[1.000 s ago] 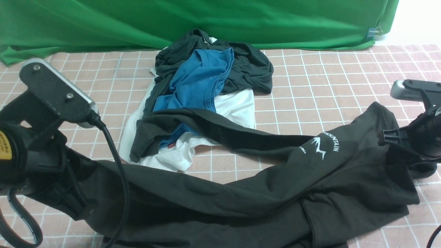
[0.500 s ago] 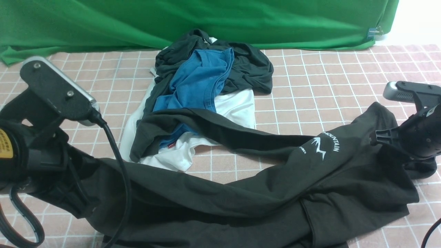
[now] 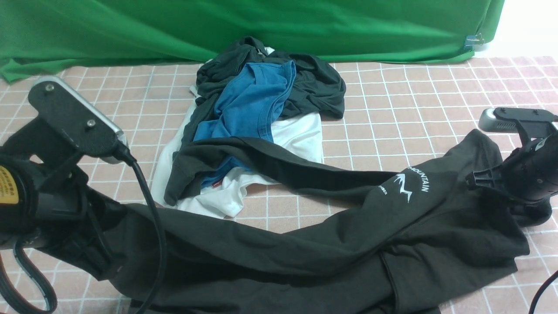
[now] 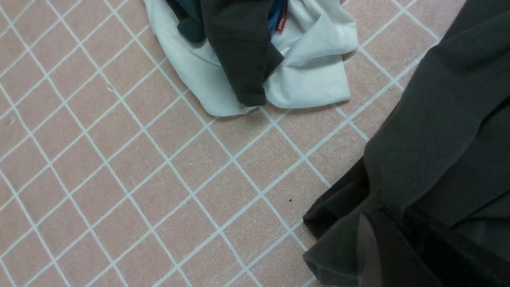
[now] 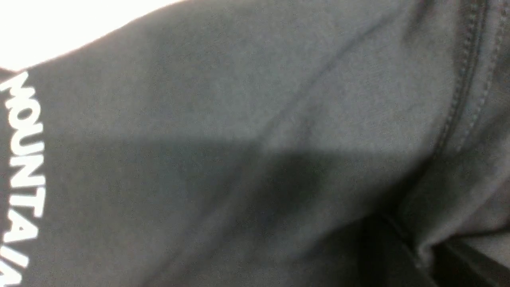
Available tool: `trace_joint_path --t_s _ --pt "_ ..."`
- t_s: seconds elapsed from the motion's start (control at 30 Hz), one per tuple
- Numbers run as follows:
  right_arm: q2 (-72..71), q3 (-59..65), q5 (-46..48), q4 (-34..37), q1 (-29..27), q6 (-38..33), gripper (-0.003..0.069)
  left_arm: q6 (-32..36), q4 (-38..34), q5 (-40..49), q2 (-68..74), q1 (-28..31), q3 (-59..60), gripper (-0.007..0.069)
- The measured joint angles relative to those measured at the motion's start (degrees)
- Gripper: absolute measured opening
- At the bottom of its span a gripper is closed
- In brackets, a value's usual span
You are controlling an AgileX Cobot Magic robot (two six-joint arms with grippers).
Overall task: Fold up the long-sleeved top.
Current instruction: Spread the long sleeves with your arms and place them on the tabletop
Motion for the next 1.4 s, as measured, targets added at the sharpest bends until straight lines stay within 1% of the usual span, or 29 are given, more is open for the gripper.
trace_joint_path --t_s 0.17,0.3,0.37,0.4,0.43,0.47,0.6,0.73,0.83,1.0,1.1,1.2,1.27,1.37,1.4 --pt "-7.0 0.0 3.7 0.0 0.0 -0.6 0.0055 0.3 0.9 0.1 -2.2 0.0 -0.2 0.0032" --pt "-24.2 -3.7 10.1 0.8 -1.3 -0.6 0.0055 0.5 4.8 0.4 -7.9 0.0 -5.3 0.0032" --pt "-28.4 -5.1 10.8 1.3 -2.5 -0.6 0.0055 0.5 5.7 0.4 -8.6 0.0 -7.2 0.0032" --pt "-33.5 -8.5 12.3 2.4 -4.1 -0.8 0.0055 0.2 7.5 0.5 -9.1 0.0 -12.1 0.0032" --pt "-34.4 -9.3 12.6 2.5 -4.6 -0.9 0.0055 0.2 7.7 0.5 -9.2 0.0 -13.2 0.0032" --pt "-36.9 -11.8 13.5 2.7 -5.9 -0.9 0.0055 0.2 8.4 0.5 -9.1 0.0 -16.5 0.0032" --pt "-41.0 -21.2 16.3 2.9 -7.9 -1.8 0.0055 0.3 12.0 1.5 -7.5 0.0 -27.9 0.0032" --pt "-41.4 -31.9 18.4 3.0 -8.0 -2.2 0.0055 0.5 16.0 3.5 -5.0 0.0 -40.0 0.0032" --pt "-41.2 -43.1 19.7 1.9 -8.0 -2.3 0.0055 2.6 19.1 5.5 -2.3 0.0 -51.6 0.0032" --pt "-41.2 -53.0 20.8 1.3 -8.0 -2.3 0.0055 4.8 19.8 6.8 -0.4 0.0 -61.7 0.0032" --pt "-41.2 -56.4 22.3 1.2 -8.0 -2.4 0.0055 5.0 19.4 8.7 -0.4 0.0 -63.3 0.0032" --pt "-41.2 -57.3 24.1 1.2 -8.0 -2.4 0.0055 5.0 17.8 13.6 0.0 0.0 -62.5 0.0032" --pt "-41.1 -57.0 25.6 1.2 -8.0 -2.3 0.0055 4.9 16.3 15.6 0.5 0.0 -60.1 0.0032" --pt "-40.1 -53.8 28.5 2.1 -8.0 -1.8 0.0055 4.5 13.4 15.8 2.4 0.0 -52.6 0.0032" --pt "-40.0 -53.5 28.7 2.1 -8.0 -1.8 0.0055 4.5 13.3 15.7 2.7 0.0 -52.1 0.0032"
